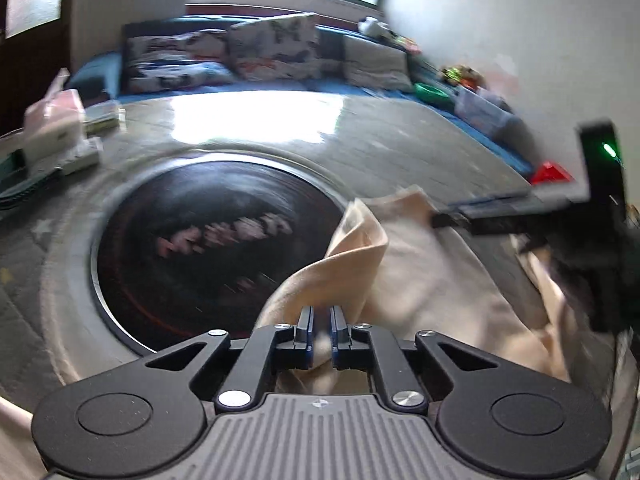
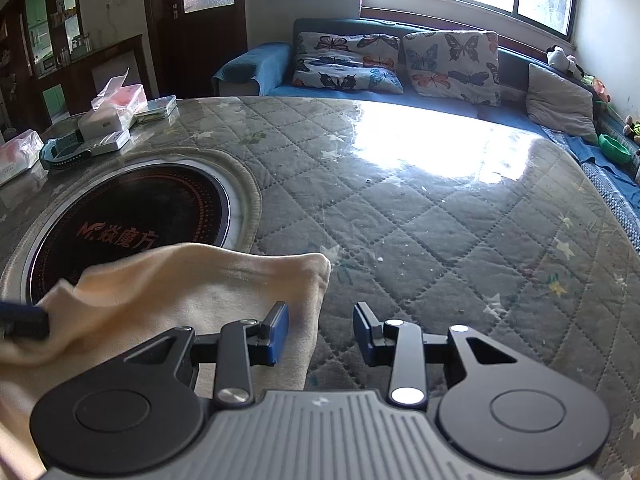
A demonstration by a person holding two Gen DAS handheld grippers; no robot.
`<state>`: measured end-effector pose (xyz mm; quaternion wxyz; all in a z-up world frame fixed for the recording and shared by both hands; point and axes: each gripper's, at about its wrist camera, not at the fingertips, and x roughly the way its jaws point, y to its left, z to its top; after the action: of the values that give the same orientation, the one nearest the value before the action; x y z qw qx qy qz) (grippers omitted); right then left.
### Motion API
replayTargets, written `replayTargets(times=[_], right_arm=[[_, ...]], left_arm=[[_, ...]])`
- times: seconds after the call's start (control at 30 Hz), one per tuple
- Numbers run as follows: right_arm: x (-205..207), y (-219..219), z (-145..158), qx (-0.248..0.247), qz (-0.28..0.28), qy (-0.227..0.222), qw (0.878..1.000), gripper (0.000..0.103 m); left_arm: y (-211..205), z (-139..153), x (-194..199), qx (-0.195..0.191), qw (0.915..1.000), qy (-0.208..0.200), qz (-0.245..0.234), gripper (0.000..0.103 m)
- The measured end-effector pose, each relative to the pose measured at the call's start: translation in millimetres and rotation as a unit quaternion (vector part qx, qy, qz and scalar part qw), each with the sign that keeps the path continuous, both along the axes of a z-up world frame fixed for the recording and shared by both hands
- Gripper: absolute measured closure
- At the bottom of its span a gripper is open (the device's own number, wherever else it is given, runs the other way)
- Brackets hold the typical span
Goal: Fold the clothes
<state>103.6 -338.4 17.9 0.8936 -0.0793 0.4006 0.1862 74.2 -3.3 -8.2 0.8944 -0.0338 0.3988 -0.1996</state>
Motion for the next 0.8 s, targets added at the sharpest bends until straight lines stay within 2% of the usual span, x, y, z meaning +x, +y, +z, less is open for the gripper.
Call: replayTargets(times=[0.1,0.17,0.23,0.27,0.43,0.67,0.8], right_arm=[[0.0,0.0,-1.8,0.000,0.000,0.003,1.000,0.067],[-0.8,-0.1,-3.4,0.000,0.001,0.005,1.000,0.067],[-0.3,-0.2,-4.3,-0.001,0.002,0.005,1.000,0.067],[0.1,0.3,-4.4,0.000,0.002,0.005,1.000,0.067],[1.0,2.4,-4.9,0.000,0.003,0.003,1.000,0.067],[1.6,4.0,-5.5,0.000,0.004,0.002,1.000,0.067],[2.0,5.1,-5.7,-0.001,0.005,0.002,1.000,0.067]], left_arm=[[2.5,3.1,-6.4,-0.016,0.9998,-0.006,-0.008,0.091],[11.5,7.7,-10.0,-0.026,0.9992,-0.025,0.016,0.083],[20.6,9.9,-10.8,-0.017,0.9970,-0.044,0.061,0.076],[23.2,9.1,-9.3,-0.014,0.9961,-0.043,0.076,0.073],[29.5,-0.8,4.6,-0.027,0.9955,-0.006,0.091,0.067],[37.8,-14.3,23.7,-0.043,0.9924,0.044,0.107,0.066],[31.5,-14.8,23.9,-0.036,0.9956,0.034,0.080,0.074]])
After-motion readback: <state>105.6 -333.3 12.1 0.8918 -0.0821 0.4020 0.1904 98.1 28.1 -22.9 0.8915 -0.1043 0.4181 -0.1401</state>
